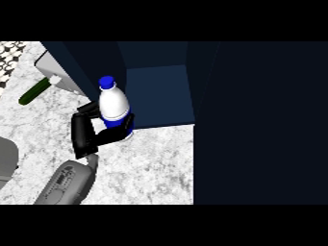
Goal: Pick up the bottled water, place it into the cabinet and close the cabinet
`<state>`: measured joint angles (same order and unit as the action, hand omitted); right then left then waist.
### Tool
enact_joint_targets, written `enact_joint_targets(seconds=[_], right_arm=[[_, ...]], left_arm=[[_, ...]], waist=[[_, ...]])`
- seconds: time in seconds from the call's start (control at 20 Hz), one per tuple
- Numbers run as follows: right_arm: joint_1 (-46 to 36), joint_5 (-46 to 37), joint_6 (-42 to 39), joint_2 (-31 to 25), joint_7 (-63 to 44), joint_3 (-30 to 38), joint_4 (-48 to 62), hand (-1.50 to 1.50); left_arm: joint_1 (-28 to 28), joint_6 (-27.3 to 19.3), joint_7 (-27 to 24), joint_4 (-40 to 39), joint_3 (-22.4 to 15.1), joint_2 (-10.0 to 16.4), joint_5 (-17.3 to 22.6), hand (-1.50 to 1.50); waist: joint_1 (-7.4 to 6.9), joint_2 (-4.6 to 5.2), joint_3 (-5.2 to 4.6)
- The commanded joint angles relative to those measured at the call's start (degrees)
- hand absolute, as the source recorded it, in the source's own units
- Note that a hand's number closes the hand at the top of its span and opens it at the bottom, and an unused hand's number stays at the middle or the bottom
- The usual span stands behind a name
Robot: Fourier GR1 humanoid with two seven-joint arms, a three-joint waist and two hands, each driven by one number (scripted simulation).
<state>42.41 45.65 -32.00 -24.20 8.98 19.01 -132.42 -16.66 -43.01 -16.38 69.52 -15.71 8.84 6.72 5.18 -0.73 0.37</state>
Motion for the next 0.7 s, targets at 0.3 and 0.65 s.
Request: enact_joint_targets(seconds=[0.3,0.65], right_arm=[[-1.8,1.3,0.7,-0.6,-0.8,-1.3,-1.8,-1.5],[-3.7,1.1,1.7,-1.4,-1.0,-1.1,-0.8,-1.5]], left_arm=[[-15.3,2.7,10.4,-7.8,-0.9,-0.5,0.1,-1.5],[-15.7,4.3,8.4,-2.8,-1.9,-0.7,1.1,-1.5]], waist=[[3.71,2.41,-0.47],[4.04,2.46,-0.6]])
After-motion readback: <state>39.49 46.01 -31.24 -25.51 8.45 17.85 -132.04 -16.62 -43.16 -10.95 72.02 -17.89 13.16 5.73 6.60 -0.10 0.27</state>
